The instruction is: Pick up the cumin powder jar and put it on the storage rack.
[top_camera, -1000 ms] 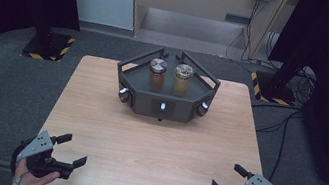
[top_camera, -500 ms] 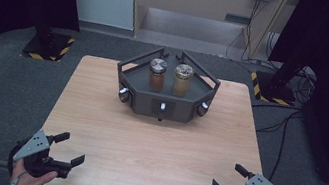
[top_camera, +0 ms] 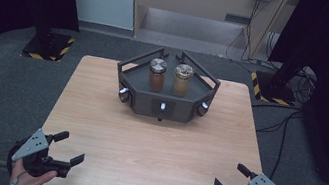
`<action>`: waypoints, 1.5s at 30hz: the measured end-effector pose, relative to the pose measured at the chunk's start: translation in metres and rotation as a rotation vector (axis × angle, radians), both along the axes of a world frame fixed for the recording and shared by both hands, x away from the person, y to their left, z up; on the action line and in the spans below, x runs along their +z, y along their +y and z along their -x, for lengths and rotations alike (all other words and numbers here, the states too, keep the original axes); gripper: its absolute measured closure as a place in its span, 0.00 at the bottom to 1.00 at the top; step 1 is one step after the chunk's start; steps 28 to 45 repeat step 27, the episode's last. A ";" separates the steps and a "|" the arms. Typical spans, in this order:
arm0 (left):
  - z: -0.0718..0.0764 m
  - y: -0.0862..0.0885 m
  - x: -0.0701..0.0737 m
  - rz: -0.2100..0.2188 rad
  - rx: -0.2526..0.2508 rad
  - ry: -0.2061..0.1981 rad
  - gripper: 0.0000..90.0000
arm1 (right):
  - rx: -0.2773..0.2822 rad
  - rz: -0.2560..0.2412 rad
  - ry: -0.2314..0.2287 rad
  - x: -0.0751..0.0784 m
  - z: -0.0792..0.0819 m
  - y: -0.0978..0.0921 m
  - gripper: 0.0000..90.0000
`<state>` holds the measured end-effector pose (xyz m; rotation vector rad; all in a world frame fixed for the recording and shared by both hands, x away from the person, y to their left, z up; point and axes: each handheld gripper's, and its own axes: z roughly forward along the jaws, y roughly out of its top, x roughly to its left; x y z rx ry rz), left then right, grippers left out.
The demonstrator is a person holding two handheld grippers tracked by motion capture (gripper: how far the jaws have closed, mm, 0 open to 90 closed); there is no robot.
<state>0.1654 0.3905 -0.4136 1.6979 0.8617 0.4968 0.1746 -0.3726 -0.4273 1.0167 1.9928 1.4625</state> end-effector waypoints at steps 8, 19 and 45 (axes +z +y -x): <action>-0.001 0.000 0.000 -0.001 -0.003 0.000 0.02 | -0.006 -0.009 0.009 -0.001 -0.001 -0.001 0.02; -0.001 0.000 0.000 -0.003 -0.008 0.001 0.02 | -0.011 -0.013 0.012 -0.001 -0.001 -0.001 0.02; -0.001 -0.001 0.000 -0.004 -0.010 0.002 0.02 | -0.012 -0.014 0.010 -0.001 0.000 -0.001 0.02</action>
